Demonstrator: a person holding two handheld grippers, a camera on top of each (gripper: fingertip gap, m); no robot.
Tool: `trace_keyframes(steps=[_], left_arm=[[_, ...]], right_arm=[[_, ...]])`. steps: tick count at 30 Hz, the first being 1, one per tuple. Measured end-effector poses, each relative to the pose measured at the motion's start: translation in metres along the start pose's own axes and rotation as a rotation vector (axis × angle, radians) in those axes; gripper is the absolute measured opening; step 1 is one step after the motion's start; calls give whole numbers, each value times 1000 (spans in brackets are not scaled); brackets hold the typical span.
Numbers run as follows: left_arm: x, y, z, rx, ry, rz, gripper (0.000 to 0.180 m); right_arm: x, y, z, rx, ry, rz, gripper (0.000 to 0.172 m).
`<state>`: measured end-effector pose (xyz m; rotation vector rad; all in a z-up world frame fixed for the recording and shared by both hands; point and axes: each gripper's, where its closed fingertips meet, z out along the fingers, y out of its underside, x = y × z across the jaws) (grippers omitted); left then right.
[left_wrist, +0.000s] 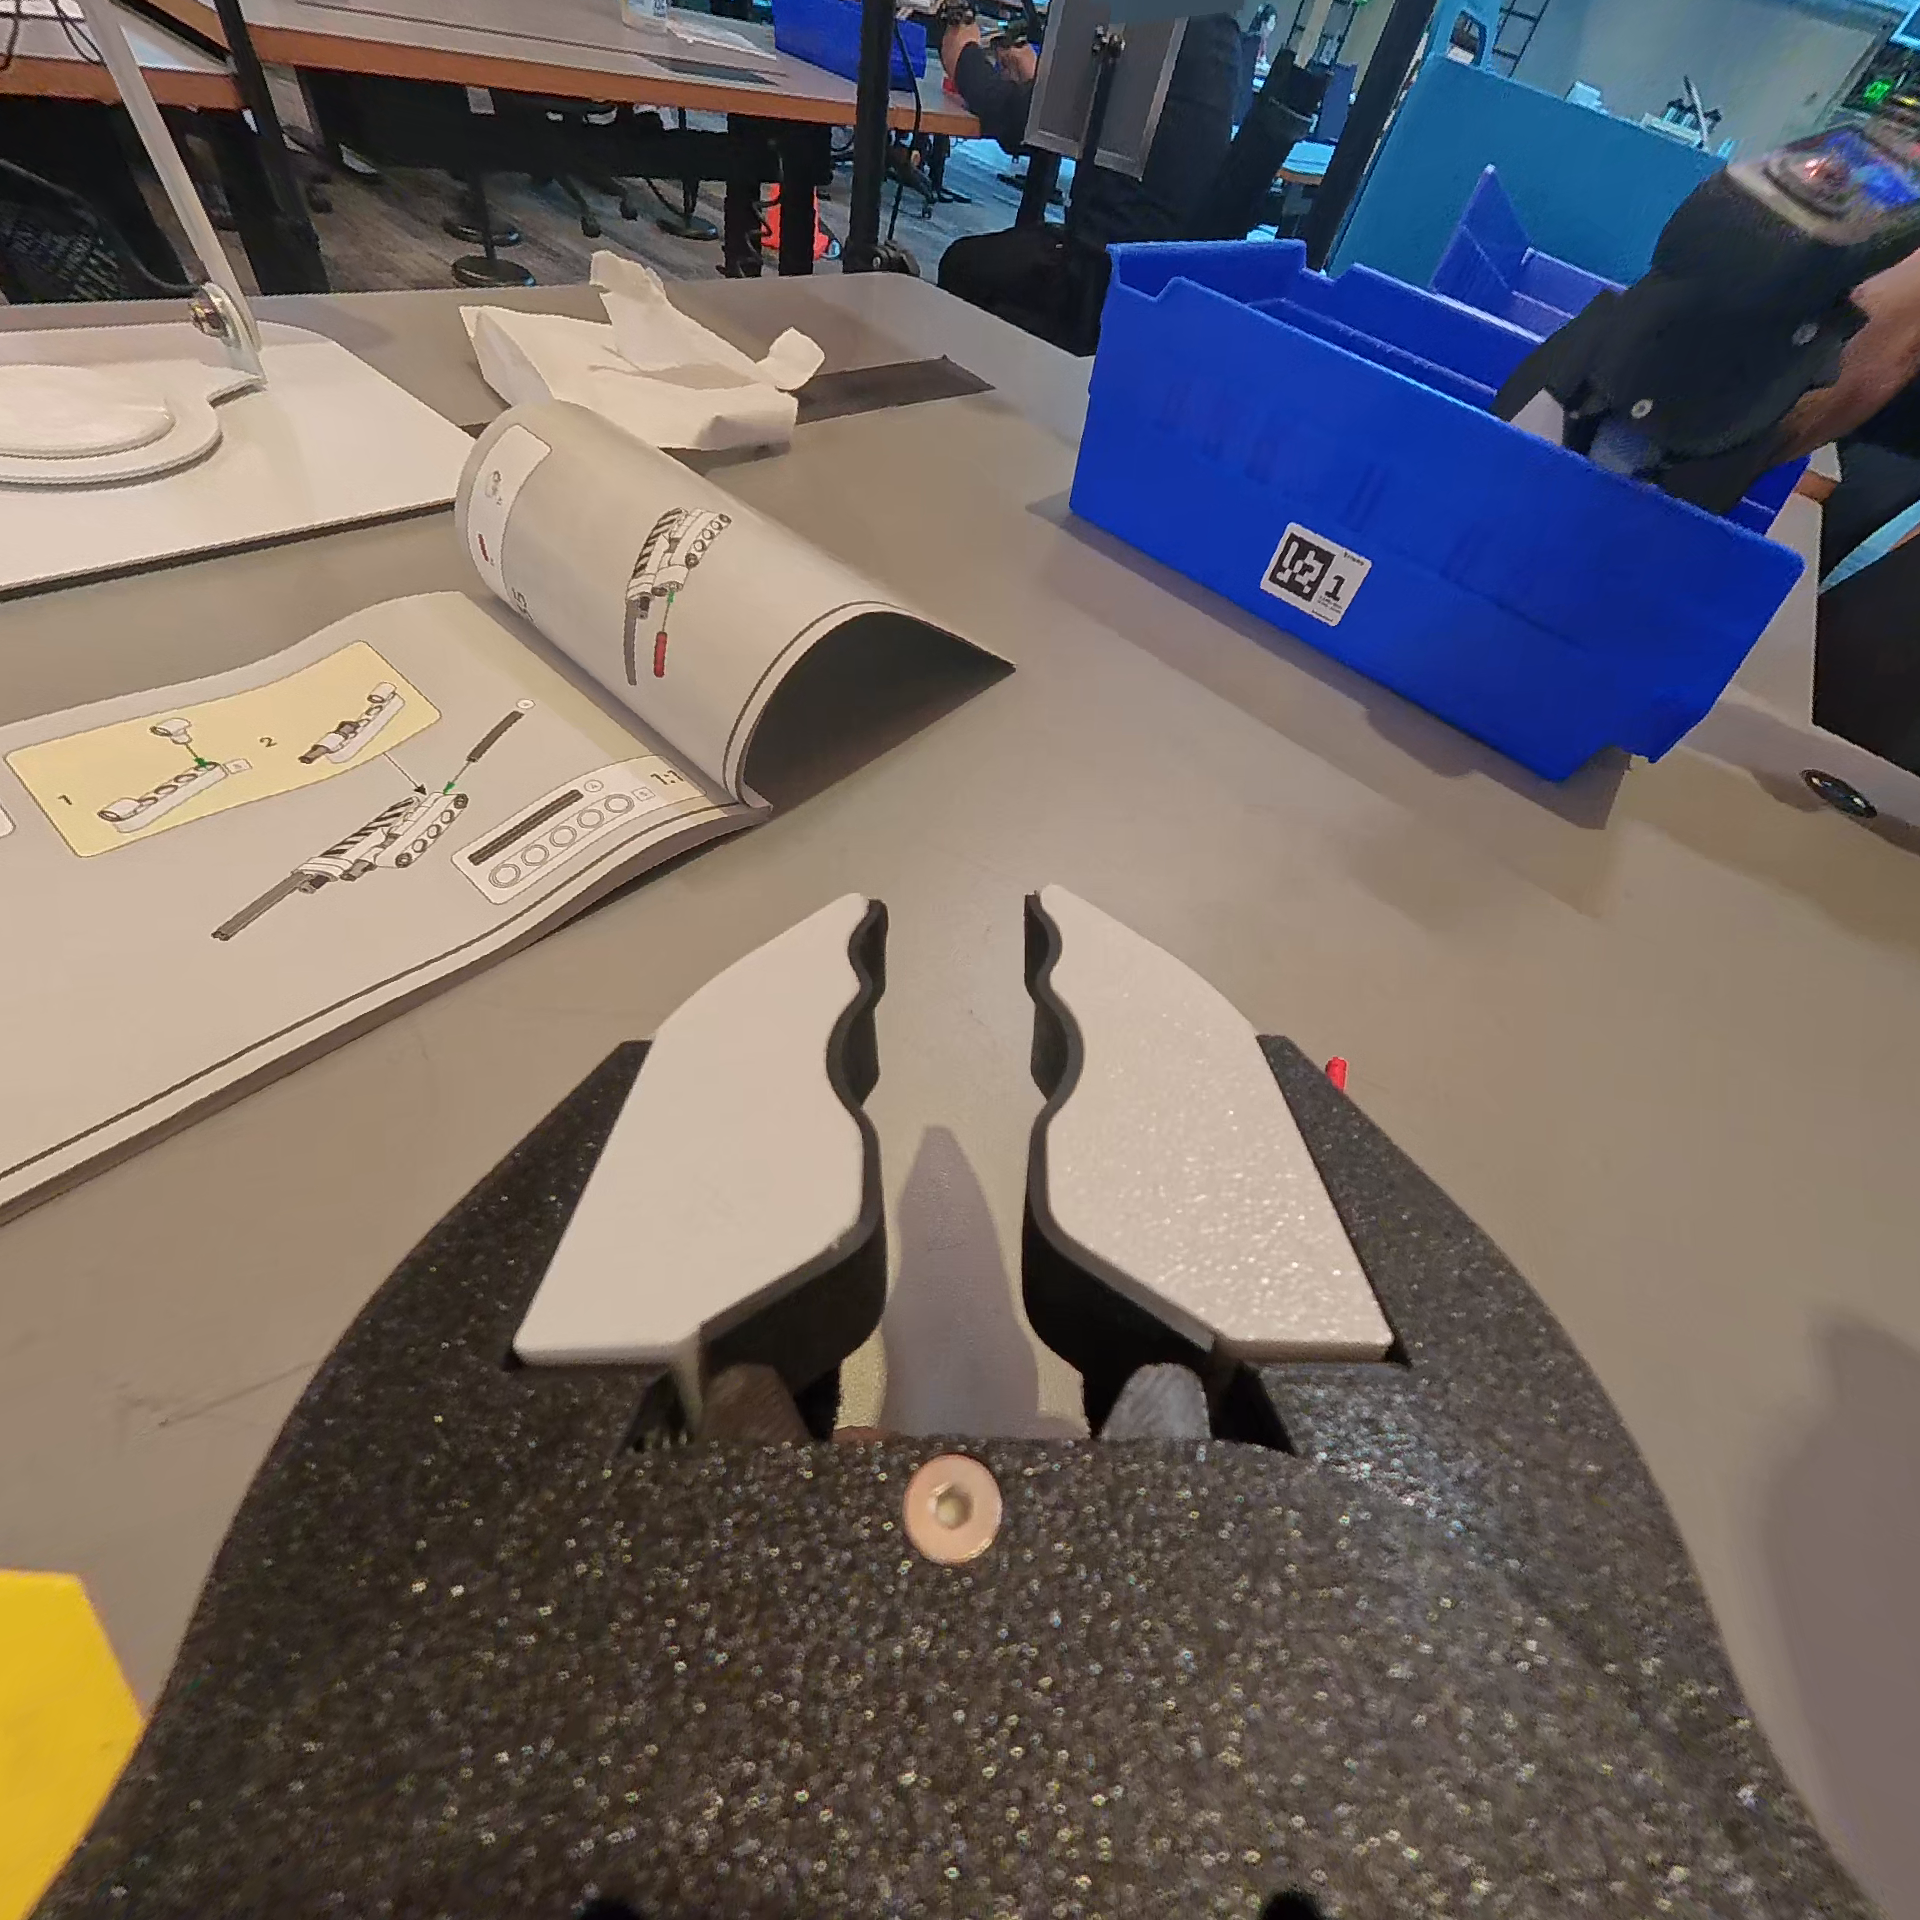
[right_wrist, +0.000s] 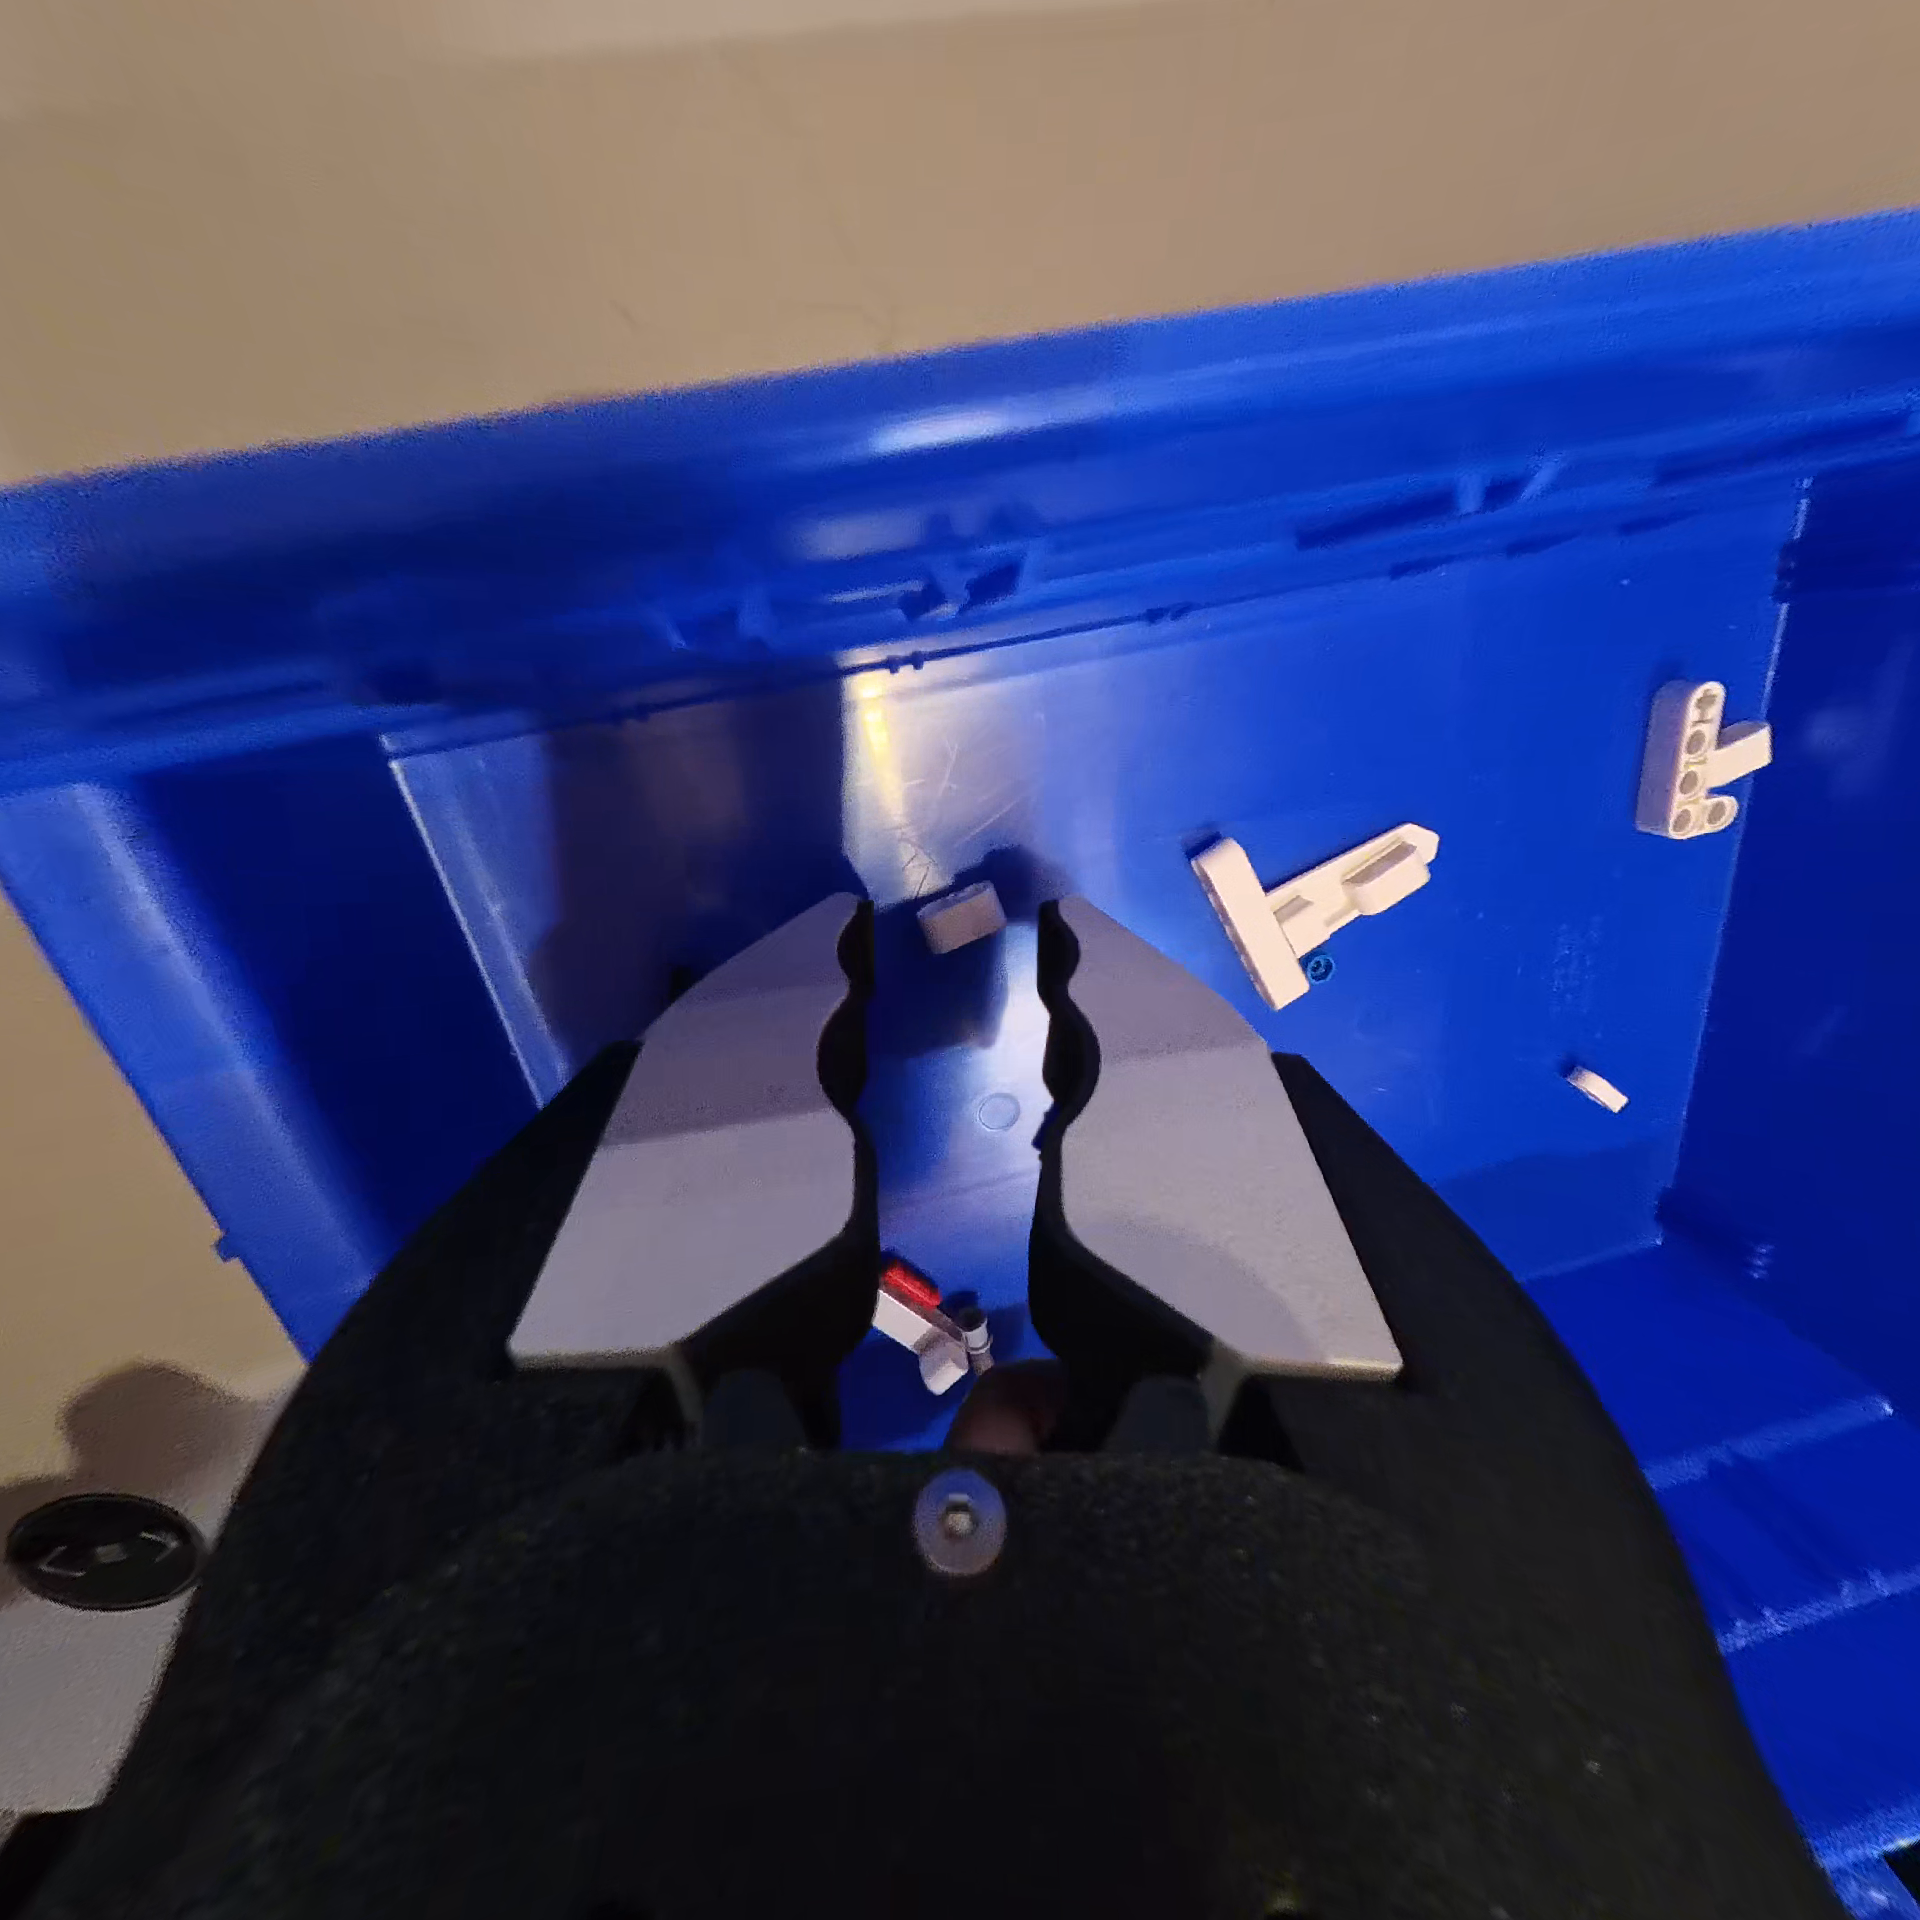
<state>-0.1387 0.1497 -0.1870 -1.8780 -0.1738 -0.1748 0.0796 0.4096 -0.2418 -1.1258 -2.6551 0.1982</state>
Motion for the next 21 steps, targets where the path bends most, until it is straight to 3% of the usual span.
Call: trace_keyframes(steps=[7,13,17,21], left_arm=[[1,-1,-1,11,3,10,25],[5,-2,-3,24,23,24,25],[10,-2,-4,23,60,24,25],[16,0,-6,20,93,39,25]], right_arm=[[-2,2,5,-7,-35,31,17],[2,9,-2,-74,29,46,17],[12,3,-39,-86,135,89,17],[10,-34,-86,-43,221,86,17]])
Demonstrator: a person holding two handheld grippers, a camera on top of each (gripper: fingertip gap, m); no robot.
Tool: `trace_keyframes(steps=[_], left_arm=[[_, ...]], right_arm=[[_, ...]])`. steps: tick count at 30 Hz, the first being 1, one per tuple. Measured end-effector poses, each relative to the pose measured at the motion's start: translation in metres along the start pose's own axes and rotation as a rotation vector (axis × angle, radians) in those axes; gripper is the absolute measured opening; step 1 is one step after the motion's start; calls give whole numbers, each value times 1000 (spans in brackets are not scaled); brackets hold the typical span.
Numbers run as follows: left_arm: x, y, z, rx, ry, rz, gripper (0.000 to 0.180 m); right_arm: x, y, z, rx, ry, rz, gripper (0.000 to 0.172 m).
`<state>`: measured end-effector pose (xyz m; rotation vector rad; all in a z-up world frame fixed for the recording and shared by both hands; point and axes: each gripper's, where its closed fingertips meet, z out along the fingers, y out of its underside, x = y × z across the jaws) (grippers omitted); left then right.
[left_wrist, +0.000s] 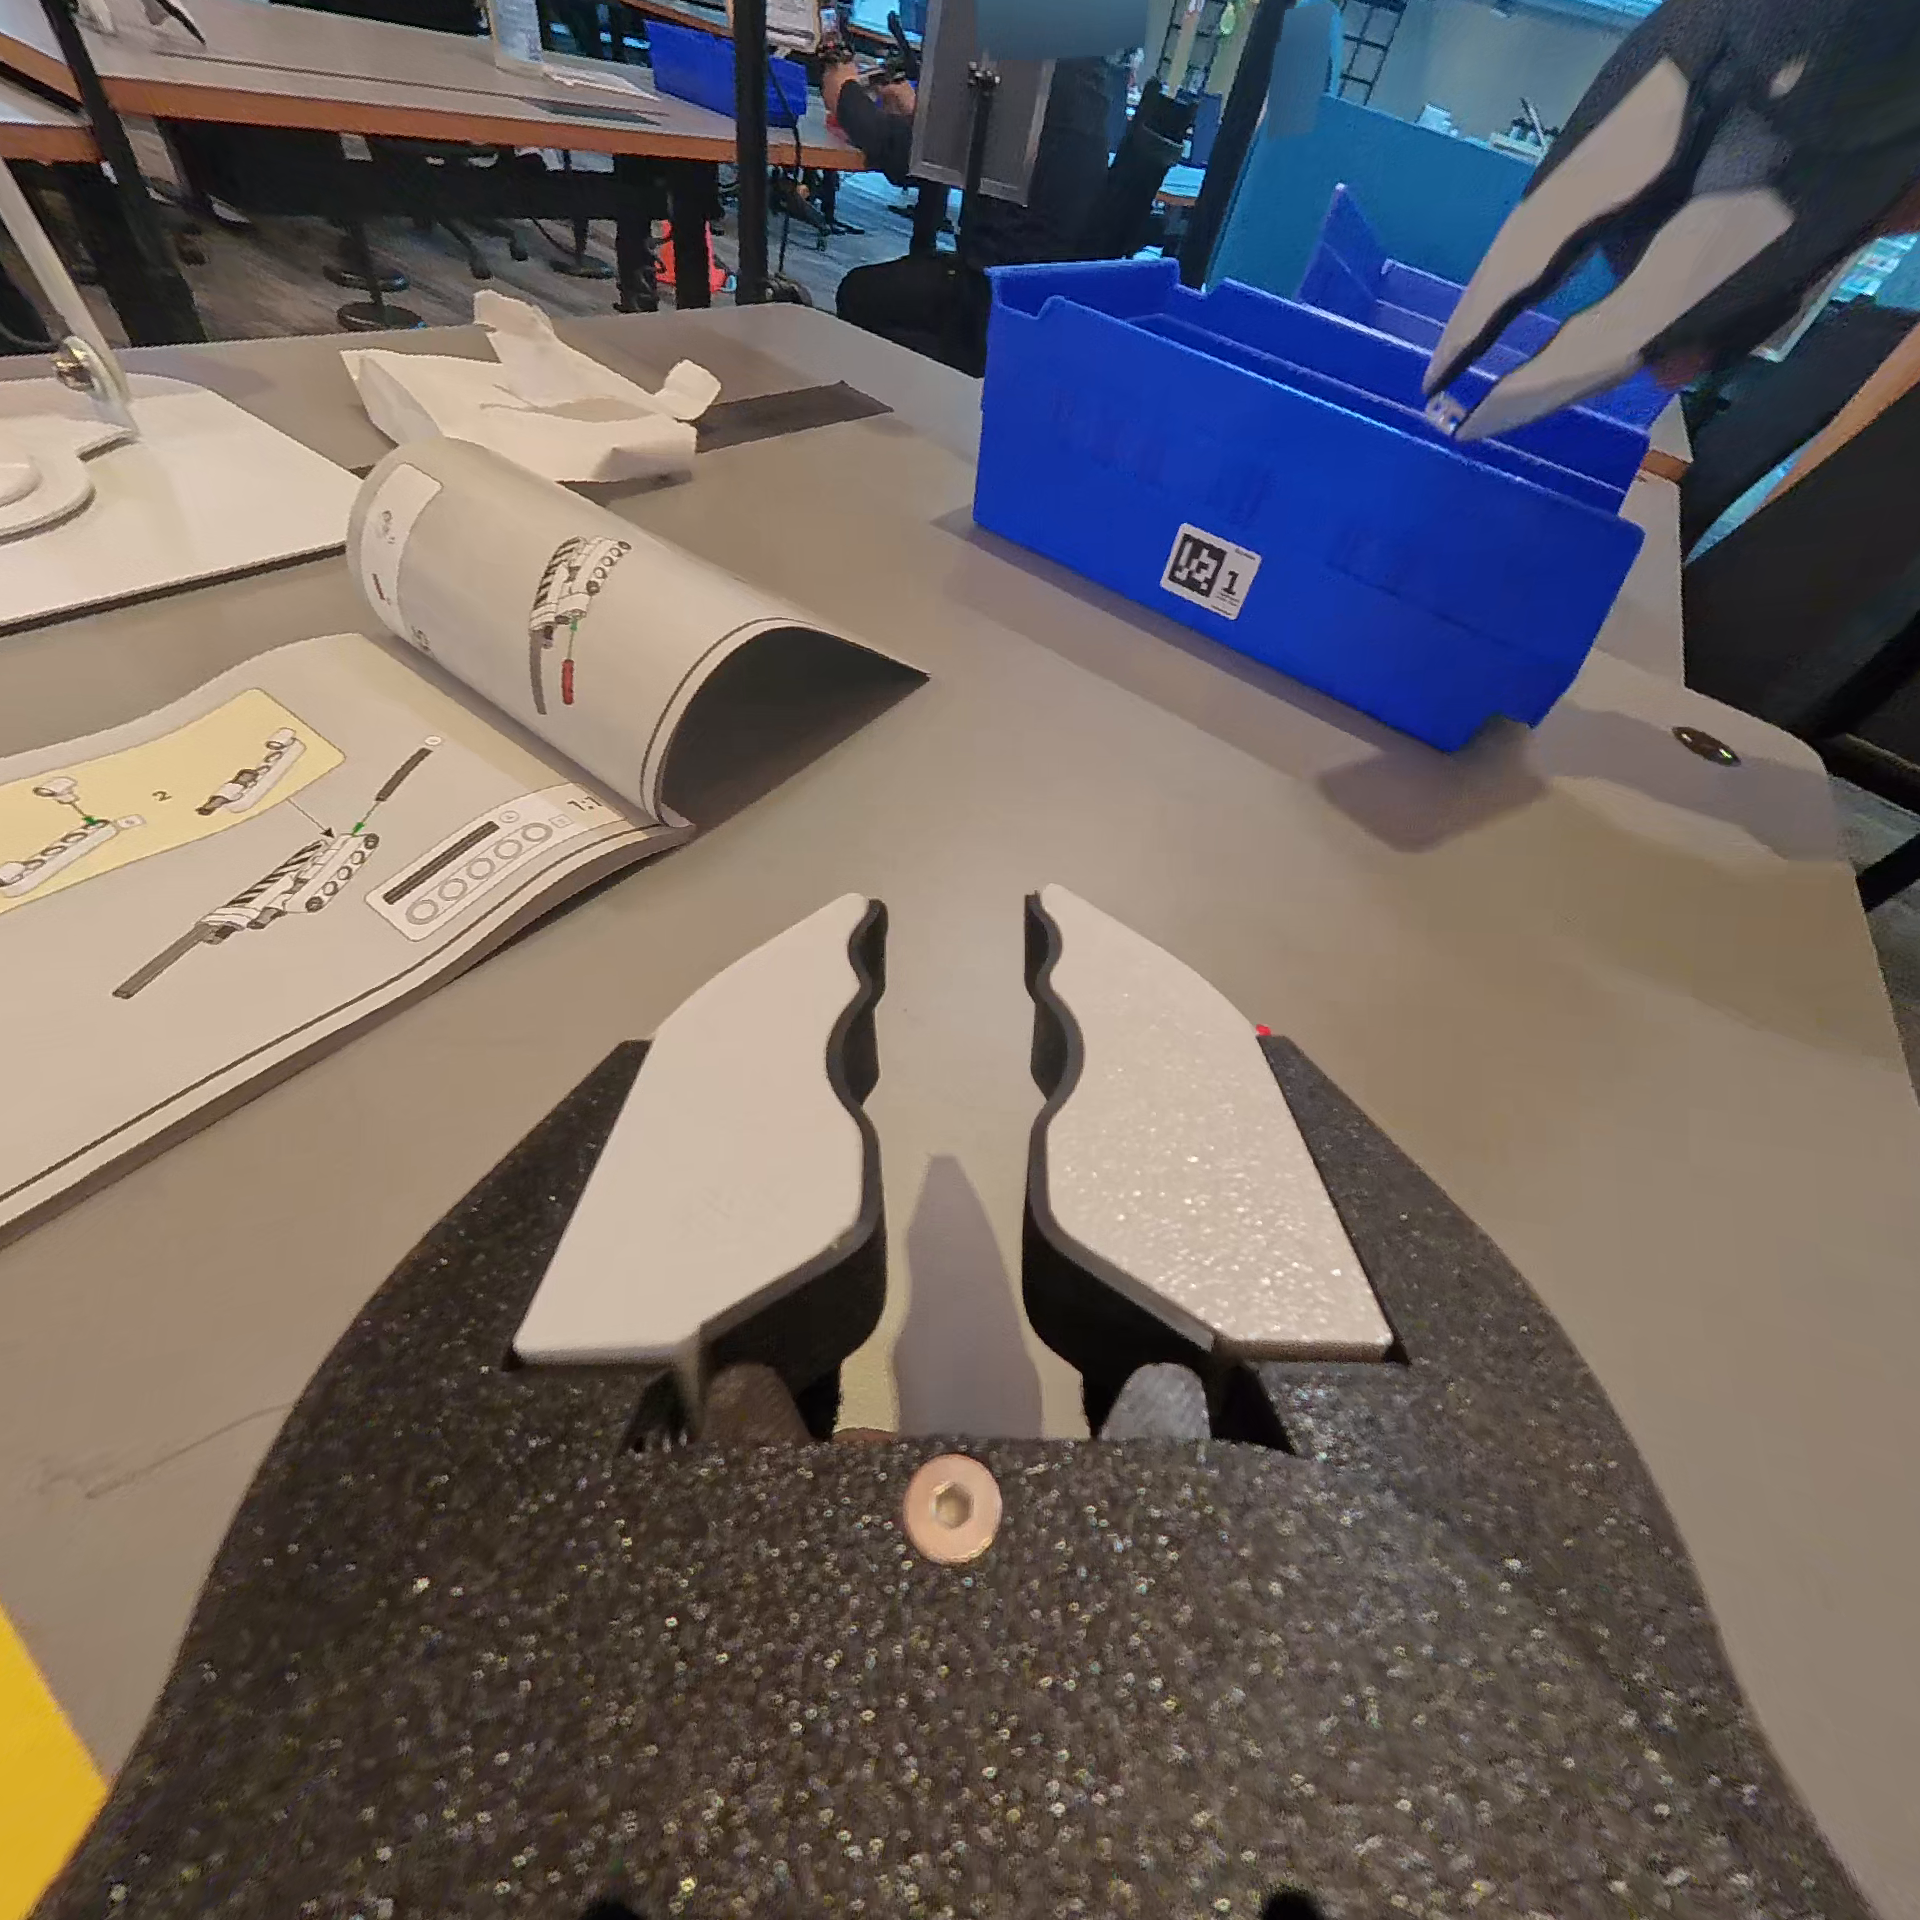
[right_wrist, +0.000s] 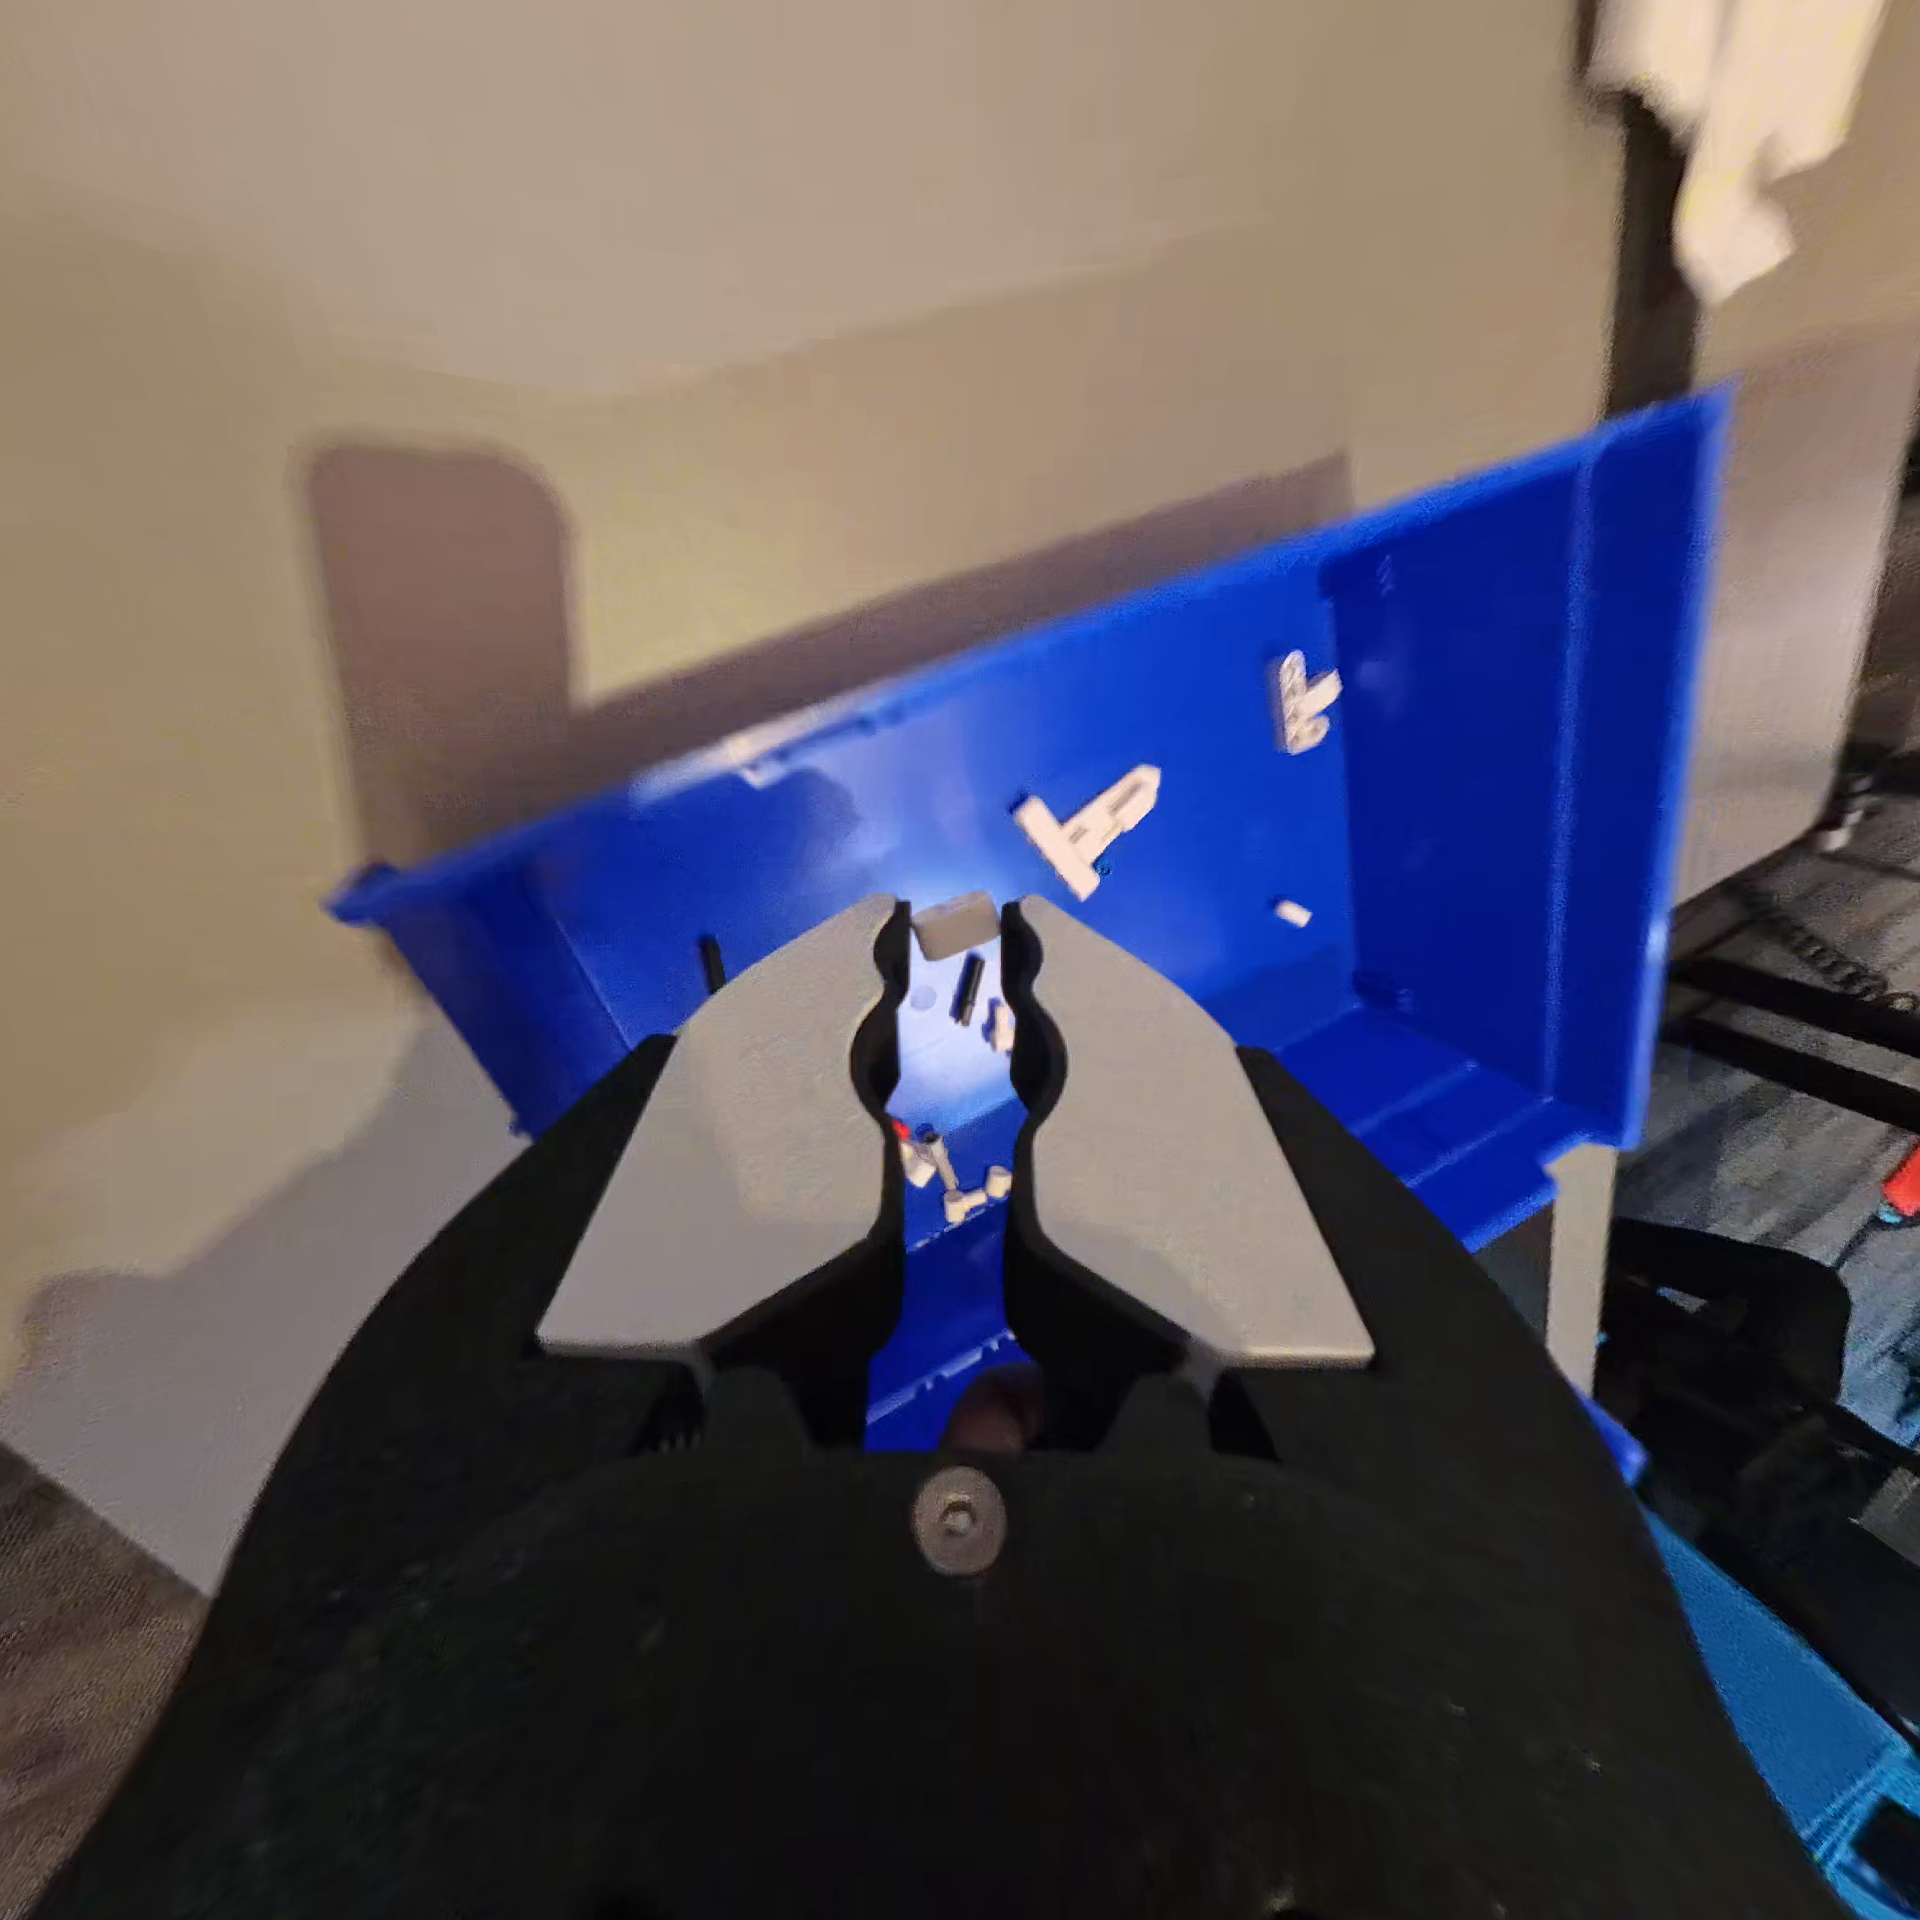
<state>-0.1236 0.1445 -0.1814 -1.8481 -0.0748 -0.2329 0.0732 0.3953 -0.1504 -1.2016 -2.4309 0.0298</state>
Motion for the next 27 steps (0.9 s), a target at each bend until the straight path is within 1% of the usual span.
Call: trace_keyframes(steps=[2,5,8,11,13,15,18,23,27], left_arm=[[4,1,-2,-1,12,8,25],[9,4,-7,-10,34,-1,25],[12,8,-15,-21,57,-10,26],[17,12,-24,-40,102,-23,26],[21,16,-29,-58,138,-30,26],[23,20,-34,-81,166,-42,26],[28,21,-39,-89,211,-69,25],[37,20,-42,-96,296,-188,24],[42,16,-44,-76,360,-278,23]], right_arm=[[-8,-33,-16,57,9,0,16],[-34,-92,-20,152,-7,-30,16],[-73,-153,-6,260,-23,-97,16],[-117,-210,15,405,-46,-146,16],[-139,-242,28,521,-27,-166,16],[-152,-267,35,632,9,-149,16],[-157,-292,35,783,62,-66,16],[-152,-304,23,982,130,48,16],[-152,-305,25,1031,155,83,16]])
